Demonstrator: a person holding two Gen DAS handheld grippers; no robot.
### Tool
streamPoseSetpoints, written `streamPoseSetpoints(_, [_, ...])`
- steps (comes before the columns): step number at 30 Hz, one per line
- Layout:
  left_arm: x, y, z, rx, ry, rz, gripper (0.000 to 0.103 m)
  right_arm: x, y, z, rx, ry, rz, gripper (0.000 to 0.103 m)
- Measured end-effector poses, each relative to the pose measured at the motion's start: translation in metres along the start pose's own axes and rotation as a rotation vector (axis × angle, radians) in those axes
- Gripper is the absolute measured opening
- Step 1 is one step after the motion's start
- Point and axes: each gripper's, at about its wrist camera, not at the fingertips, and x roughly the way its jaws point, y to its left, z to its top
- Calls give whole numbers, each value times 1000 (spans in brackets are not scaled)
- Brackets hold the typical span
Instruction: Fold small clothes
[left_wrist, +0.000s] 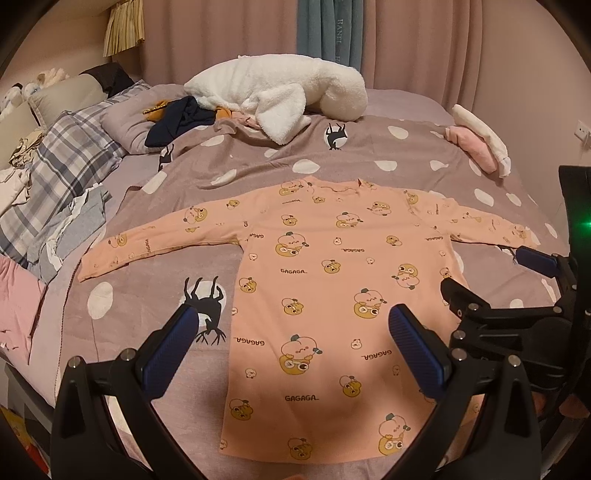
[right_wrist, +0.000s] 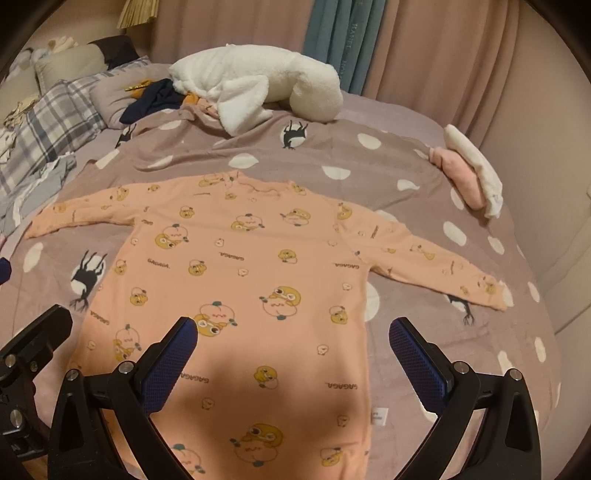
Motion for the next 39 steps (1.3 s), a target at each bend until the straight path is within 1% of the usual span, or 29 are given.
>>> streamPoseSetpoints(7, [-1,4,1,-22,-3,-17,103,3,4,0,-4,9,26,103])
streamPoseSetpoints(10, [0,6,2,-51,31,-42,103,5,4,0,10,20,48,103])
streamPoseSetpoints(13, [2,7,3,-72,67,-88,103,5,4,-1,13,23,47,103])
streamPoseSetpoints(15, [2,7,3,-83,71,-102,103,4,5,-2,16,21,50,103])
streamPoseSetpoints(17, [1,7,3,-84,60,-96,103,4,5,-2,23,23,67,103])
streamPoseSetpoints(20, [-1,7,3,-77,40,-62,103,3,3,-2,38,22,96,103])
streamPoseSetpoints(22, [-2,8,3,-72,25,-31,103,3,3,-2,41,21,100,103])
streamPoseSetpoints(25, [-3,9,3,-67,14,-9,103,4,3,-1,44,20,91,103])
streamPoseSetpoints(39, [1,5,2,-36,32,-17,103,7,0,-2,65,47,92,103])
